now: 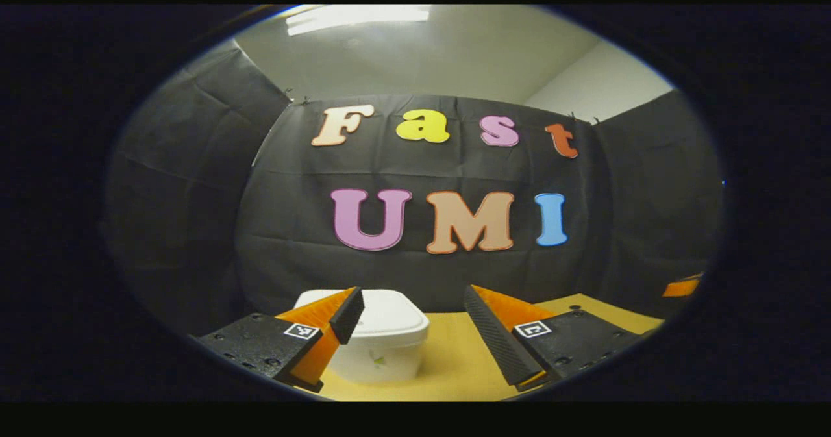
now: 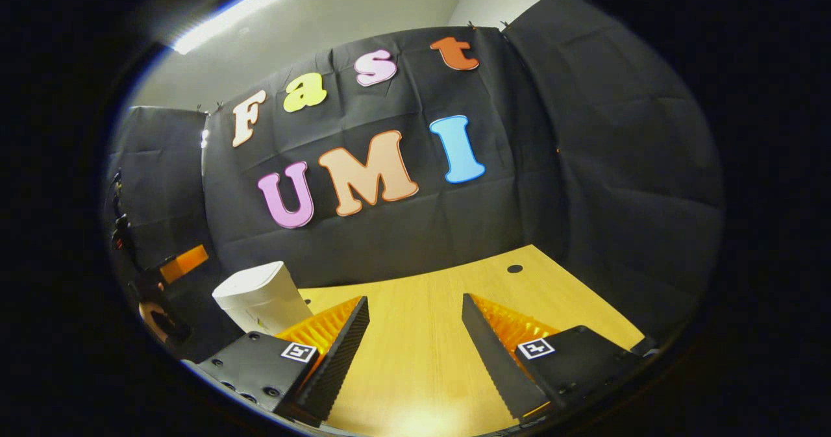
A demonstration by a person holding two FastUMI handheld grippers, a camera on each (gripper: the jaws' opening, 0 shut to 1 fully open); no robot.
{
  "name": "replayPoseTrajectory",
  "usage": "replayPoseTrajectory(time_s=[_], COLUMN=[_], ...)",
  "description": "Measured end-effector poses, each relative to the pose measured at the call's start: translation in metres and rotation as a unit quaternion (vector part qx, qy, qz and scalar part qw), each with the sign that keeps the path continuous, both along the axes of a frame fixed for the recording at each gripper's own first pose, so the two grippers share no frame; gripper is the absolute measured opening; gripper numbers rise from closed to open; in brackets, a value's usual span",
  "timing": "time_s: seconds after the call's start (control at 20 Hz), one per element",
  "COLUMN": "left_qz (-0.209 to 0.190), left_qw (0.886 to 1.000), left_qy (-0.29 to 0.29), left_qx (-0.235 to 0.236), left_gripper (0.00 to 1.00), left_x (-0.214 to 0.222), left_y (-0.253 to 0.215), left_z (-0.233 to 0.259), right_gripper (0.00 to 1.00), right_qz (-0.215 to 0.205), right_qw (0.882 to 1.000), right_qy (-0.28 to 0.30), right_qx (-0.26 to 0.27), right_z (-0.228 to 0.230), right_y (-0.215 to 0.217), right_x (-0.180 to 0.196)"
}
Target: Press the lid of the desktop garbage bin to open it, pick up the crumpled paper on the desktop and throw it into the bin, then pick up the pop can on the desktop and drop it into the bin, and finally close the garbage bin lid.
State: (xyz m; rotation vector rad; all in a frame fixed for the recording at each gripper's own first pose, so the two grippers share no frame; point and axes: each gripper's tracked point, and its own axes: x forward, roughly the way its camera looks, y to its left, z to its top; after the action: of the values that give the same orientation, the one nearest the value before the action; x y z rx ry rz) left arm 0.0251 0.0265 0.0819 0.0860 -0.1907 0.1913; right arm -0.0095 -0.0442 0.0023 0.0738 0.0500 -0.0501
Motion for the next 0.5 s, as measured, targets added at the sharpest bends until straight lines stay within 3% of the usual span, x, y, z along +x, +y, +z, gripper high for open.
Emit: replayPoseTrajectory(time_s=[0.15, 0.5], left_qz=[-0.015, 0.004], left_qw=[0.999, 1.000], left_qy=[0.020, 0.022], left_qx=[-0.034, -0.003], left_gripper=[0.94, 0.94], left_x=[-0.012, -0.023], left_y=[-0.019, 0.000], left_z=[-0.026, -0.035], right_gripper=[0.96, 0.96], right_qz=[0.034, 0.055], right_qw=[0.998, 0.997], right_qy=[-0.023, -0.039], right_qx=[0.038, 0.030], right_z=[-0.003, -0.003], right_y=[0.032, 0.063], right_x=[0.003, 0.020])
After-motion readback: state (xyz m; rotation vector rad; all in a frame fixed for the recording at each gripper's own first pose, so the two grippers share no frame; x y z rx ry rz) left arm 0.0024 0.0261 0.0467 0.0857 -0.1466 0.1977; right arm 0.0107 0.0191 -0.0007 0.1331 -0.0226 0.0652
